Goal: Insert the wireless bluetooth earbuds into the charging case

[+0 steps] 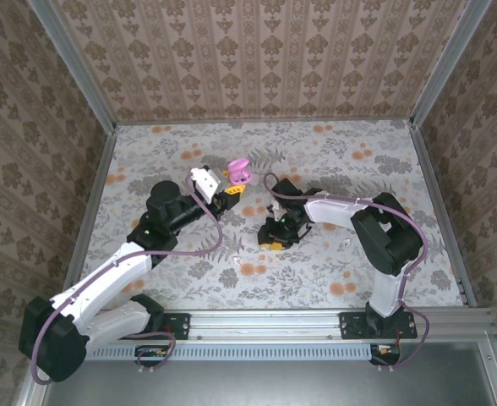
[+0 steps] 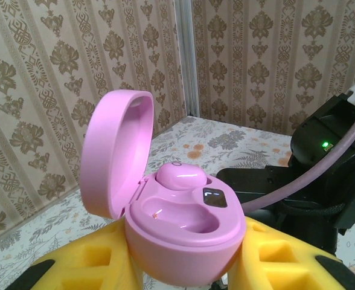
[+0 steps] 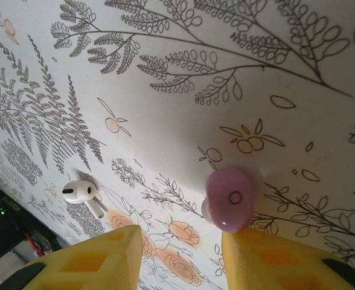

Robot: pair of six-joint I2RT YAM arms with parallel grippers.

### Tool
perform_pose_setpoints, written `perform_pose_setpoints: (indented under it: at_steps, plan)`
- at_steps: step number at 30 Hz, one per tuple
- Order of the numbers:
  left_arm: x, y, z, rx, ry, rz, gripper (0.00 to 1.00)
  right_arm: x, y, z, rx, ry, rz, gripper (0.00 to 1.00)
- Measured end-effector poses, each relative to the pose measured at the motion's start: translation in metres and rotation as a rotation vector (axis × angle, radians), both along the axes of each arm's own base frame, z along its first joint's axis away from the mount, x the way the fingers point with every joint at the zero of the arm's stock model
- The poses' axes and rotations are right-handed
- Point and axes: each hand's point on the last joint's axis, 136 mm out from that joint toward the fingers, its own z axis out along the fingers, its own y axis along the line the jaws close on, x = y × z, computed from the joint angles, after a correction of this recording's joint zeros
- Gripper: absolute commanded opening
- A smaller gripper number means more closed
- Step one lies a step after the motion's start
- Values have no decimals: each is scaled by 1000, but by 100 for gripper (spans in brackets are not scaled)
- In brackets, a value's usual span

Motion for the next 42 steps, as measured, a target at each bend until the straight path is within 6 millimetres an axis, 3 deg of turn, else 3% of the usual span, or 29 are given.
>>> perform_pose_setpoints:
  at_steps: [8, 18, 26, 42]
  plan:
    - [0, 0, 0, 0, 0, 0, 34, -3, -2, 5, 1, -9, 23, 41]
    - [0, 0, 0, -1, -1, -1, 33, 1, -22, 1, -112, -52, 37, 37]
    - [0, 0, 0, -1, -2, 0, 34, 14, -17, 4, -116, -86, 30, 36]
    - [0, 0, 0, -1, -2, 0, 34, 17, -17, -10, -147, -66, 51, 33]
